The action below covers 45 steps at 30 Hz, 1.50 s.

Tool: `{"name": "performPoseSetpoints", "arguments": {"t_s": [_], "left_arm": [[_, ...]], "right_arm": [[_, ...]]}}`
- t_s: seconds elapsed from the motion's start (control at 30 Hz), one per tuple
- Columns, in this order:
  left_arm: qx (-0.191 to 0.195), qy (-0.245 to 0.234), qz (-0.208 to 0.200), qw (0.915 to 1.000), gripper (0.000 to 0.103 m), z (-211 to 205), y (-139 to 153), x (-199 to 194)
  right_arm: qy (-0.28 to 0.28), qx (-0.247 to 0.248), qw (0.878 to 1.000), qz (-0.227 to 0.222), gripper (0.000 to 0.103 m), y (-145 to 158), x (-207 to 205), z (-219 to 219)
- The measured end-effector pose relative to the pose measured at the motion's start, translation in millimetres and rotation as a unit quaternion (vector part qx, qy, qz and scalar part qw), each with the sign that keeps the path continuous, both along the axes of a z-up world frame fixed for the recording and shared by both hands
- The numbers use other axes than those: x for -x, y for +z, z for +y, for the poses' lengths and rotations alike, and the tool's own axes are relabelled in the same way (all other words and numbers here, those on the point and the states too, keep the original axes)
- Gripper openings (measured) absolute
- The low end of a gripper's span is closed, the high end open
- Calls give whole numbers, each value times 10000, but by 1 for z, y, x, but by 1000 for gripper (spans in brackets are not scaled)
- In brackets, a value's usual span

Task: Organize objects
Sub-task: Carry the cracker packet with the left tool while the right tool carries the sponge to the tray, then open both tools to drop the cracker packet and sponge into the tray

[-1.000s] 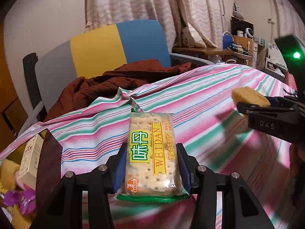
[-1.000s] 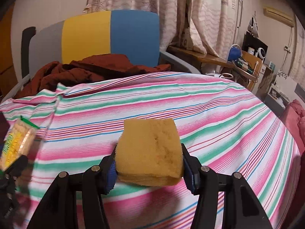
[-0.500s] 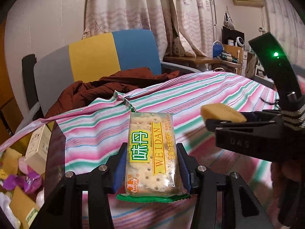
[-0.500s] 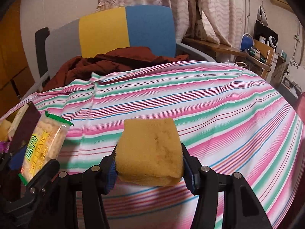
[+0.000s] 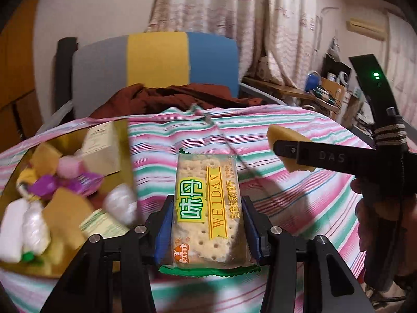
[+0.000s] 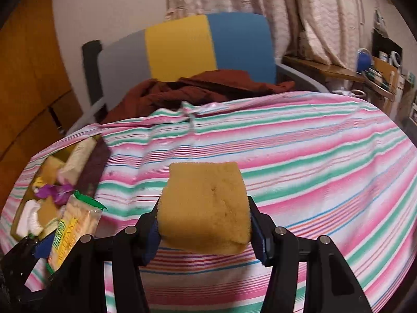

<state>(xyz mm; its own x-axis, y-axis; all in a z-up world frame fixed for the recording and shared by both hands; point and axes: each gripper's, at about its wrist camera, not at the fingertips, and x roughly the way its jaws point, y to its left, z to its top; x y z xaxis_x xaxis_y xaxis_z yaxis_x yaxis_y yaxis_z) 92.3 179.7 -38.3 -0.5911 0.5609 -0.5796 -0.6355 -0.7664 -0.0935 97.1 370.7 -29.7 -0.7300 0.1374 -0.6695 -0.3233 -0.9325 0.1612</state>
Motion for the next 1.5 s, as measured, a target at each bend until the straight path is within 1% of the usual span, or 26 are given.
{"name": "performPoseSetpoints", "arguments": {"t_s": [0.1, 0.2, 0.33, 0.47, 0.57, 0.63, 0.73, 0.8, 0.87, 0.9, 0.97, 1.0, 1.07, 1.13, 1.17, 1.23, 1.37, 1.43, 1.5], "left_arm": [[-112, 227, 40, 9997, 50, -23, 6, -1], [-145, 499, 99, 9986, 50, -46, 11, 2], [-296, 915, -32, 9954, 50, -77, 15, 17], [-346, 1280, -26, 9912, 50, -104, 21, 38], [-370, 1551, -17, 9872, 50, -121, 25, 57], [-368, 1728, -84, 9842, 50, -134, 26, 69], [-475, 1978, -207, 9789, 50, -151, 24, 79], [-524, 2121, -265, 9755, 56, -160, 22, 80], [-562, 2270, -290, 9718, 70, -169, 20, 79], [-561, 2358, -286, 9698, 74, -172, 19, 77], [-595, 2506, -322, 9657, 87, -179, 17, 75], [-620, 2557, -362, 9641, 90, -183, 15, 75], [-618, 2702, -448, 9598, 103, -187, 14, 74], [-583, 2834, -489, 9560, 103, -189, 15, 72], [-557, 2869, -532, 9549, 103, -190, 15, 72], [-482, 2946, -660, 9521, 103, -191, 15, 74], [-365, 3192, -730, 9442, 103, -198, 17, 75], [-291, 3257, -729, 9422, 103, -199, 18, 75], [-229, 3266, -688, 9424, 103, -199, 20, 74]], "right_arm": [[320, 50, 9994, 135, 58, 10, 8, -21], [676, 29, 9973, 271, 58, 21, 18, -45], [1102, 90, 9933, 336, 58, 30, 35, -73], [1473, 219, 9883, 316, 58, 35, 56, -101], [1691, 215, 9851, 245, 58, 35, 73, -123], [1779, 277, 9835, 175, 58, 32, 84, -132], [1822, 406, 9824, 12, 58, 25, 99, -141], [1819, 474, 9821, -91, 58, 19, 107, -145], [1813, 538, 9819, -132, 58, 16, 113, -149], [1825, 555, 9815, -155, 58, 14, 116, -150], [1858, 541, 9809, -189, 59, 13, 121, -155], [1888, 533, 9804, -173, 59, 12, 124, -157], [1963, 544, 9788, -210, 62, 8, 133, -161], [2146, 567, 9744, -362, 68, 4, 143, -166], [2163, 474, 9744, -388, 75, 5, 144, -168], [2030, 330, 9783, -244, 86, 10, 138, -165], [1827, 514, 9818, -38, 86, 17, 121, -149], [1848, 519, 9814, 93, 86, 21, 110, -146], [2043, 401, 9780, 99, 73, 23, 104, -153]]}}
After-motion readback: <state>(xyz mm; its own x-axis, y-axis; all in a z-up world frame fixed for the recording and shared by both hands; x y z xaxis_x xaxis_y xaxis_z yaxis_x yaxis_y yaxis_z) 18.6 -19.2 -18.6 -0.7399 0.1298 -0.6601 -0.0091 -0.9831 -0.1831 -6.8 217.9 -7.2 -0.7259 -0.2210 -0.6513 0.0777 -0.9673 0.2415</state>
